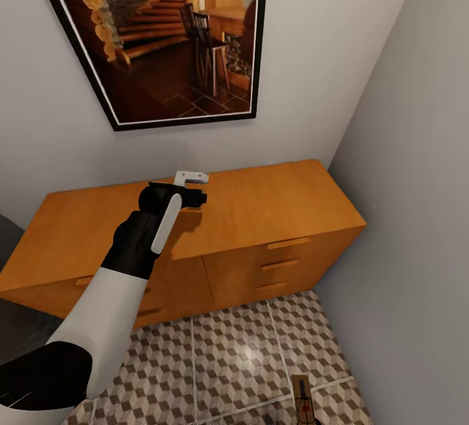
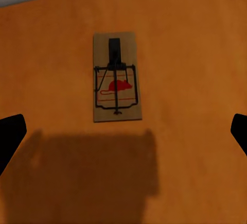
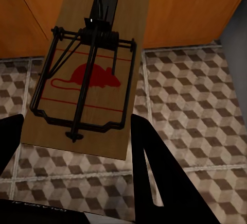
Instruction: Take the four mousetraps from the cabinet in the bathroom and place them on the bathroom floor. Make sure all four end up on the same floor surface, and ensure that at least two of them are either under or directly next to the same bathroom sink.
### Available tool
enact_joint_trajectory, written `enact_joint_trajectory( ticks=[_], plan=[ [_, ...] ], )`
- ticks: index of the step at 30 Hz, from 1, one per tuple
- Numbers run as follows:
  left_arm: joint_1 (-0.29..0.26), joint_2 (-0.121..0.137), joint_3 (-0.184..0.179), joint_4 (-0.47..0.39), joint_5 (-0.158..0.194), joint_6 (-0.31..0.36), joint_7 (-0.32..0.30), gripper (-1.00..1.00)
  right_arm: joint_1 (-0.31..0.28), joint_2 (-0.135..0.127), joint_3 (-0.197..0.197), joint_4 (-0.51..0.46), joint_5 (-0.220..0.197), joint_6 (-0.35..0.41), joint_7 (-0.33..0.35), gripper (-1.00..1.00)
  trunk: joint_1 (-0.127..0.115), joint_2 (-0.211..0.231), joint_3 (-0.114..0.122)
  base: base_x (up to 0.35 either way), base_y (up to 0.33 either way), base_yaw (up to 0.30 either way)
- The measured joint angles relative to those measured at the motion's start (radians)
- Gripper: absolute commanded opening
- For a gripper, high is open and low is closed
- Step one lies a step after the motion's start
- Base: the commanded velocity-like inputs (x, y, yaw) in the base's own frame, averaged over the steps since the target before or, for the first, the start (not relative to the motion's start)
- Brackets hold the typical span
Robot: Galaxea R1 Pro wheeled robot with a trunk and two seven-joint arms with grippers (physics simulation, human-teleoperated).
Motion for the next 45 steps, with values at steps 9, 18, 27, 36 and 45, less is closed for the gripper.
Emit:
enact_joint_trajectory(
  ticks=[9,18,27,36,45],
  plan=[
    [0.000,0.000,0.000,0.001,0.000,0.000,0.000,1.00,0.000,0.000,0.000,0.000,0.000,0.000,0.000,-1.00,0.000,0.000,-0.013,0.000,0.000,0.000],
    [0.000,0.000,0.000,0.003,0.000,0.000,0.000,1.00,0.000,0.000,0.000,0.000,0.000,0.000,0.001,-1.00,0.000,0.000,-0.021,0.052,0.000,0.000],
    [0.000,0.000,0.000,0.008,0.000,0.000,0.000,1.00,0.000,0.000,0.000,0.000,0.000,0.000,0.000,-1.00,0.000,0.000,-0.021,0.201,0.000,0.000],
    [0.000,0.000,0.000,0.011,0.000,0.000,0.000,1.00,0.000,0.000,0.000,0.000,0.000,0.000,0.001,-1.00,0.000,0.000,-0.021,0.056,0.000,0.000],
    [0.000,0.000,0.000,0.013,0.000,0.000,0.000,1.00,0.000,0.000,0.000,0.000,0.000,0.000,0.000,-1.00,0.000,0.000,-0.023,0.003,0.000,0.000]
  ],
)
